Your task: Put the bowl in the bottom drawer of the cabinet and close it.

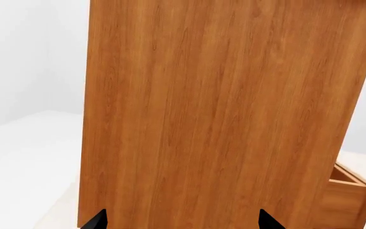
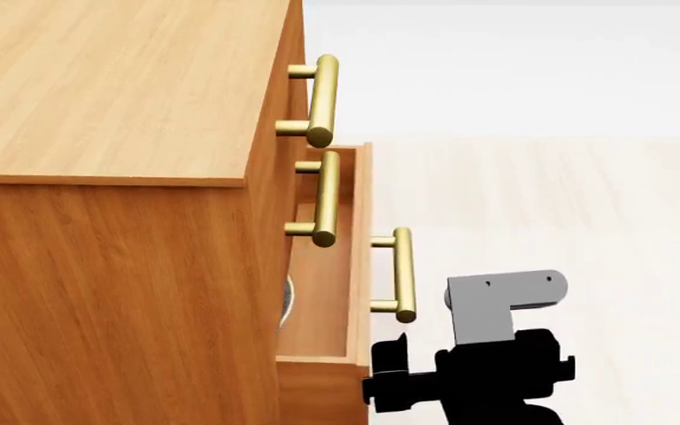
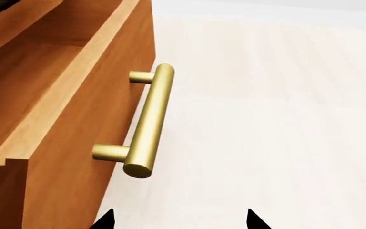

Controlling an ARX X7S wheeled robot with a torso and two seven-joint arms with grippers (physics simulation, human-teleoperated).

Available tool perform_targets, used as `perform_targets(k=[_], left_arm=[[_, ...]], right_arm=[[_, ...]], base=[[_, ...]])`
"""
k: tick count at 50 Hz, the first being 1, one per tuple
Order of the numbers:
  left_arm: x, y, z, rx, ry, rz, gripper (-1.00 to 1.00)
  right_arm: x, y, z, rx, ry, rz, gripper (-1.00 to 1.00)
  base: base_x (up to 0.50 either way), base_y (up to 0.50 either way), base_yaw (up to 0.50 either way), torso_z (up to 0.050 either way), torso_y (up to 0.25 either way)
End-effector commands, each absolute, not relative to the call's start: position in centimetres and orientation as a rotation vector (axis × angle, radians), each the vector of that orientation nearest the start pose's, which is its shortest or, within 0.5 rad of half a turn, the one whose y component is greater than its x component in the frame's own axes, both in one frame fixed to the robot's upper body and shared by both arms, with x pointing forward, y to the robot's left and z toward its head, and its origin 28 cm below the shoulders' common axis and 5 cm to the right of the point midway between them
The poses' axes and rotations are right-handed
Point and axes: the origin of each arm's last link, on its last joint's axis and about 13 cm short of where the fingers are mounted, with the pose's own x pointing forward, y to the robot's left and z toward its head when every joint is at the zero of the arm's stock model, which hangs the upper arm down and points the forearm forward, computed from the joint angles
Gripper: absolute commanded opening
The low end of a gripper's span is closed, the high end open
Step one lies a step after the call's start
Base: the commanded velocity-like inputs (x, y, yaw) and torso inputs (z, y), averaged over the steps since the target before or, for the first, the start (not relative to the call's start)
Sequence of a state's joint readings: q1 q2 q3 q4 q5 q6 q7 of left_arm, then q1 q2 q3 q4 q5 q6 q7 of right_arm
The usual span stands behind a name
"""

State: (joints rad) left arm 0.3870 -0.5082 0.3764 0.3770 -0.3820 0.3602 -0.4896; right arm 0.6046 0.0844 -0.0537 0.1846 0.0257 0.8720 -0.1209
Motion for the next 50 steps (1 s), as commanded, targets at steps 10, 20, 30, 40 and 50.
perform_targets(k=[10,20,30,40,50], left_arm=[[10.8,22.1,4.3,-0.167,-0.113,0.007,1.00],[10.8,22.1,4.3,-0.165,-0.112,0.007,1.00],[10.8,22.0,4.4,-0.168,-0.113,0.008,1.00],[10.9,22.0,4.3,-0.170,-0.114,0.009,1.00],[10.9,22.1,4.3,-0.170,-0.114,0.010,1.00]], right_arm=[[32.1,-9.6,8.7,-0.035,0.461,0.167,1.00],[32.5,-9.0,8.6,-0.036,0.467,0.176,1.00],[32.6,-8.5,8.4,-0.038,0.470,0.190,1.00],[33.0,-7.9,8.6,-0.019,0.464,0.213,1.00],[33.1,-7.2,8.6,-0.010,0.463,0.233,1.00]], base=[[0.00,0.00,0.00,0.000,0.000],[0.00,0.00,0.00,0.000,0.000],[0.00,0.00,0.00,0.000,0.000],[0.00,0.00,0.00,0.000,0.000],[0.00,0.00,0.00,0.000,0.000]])
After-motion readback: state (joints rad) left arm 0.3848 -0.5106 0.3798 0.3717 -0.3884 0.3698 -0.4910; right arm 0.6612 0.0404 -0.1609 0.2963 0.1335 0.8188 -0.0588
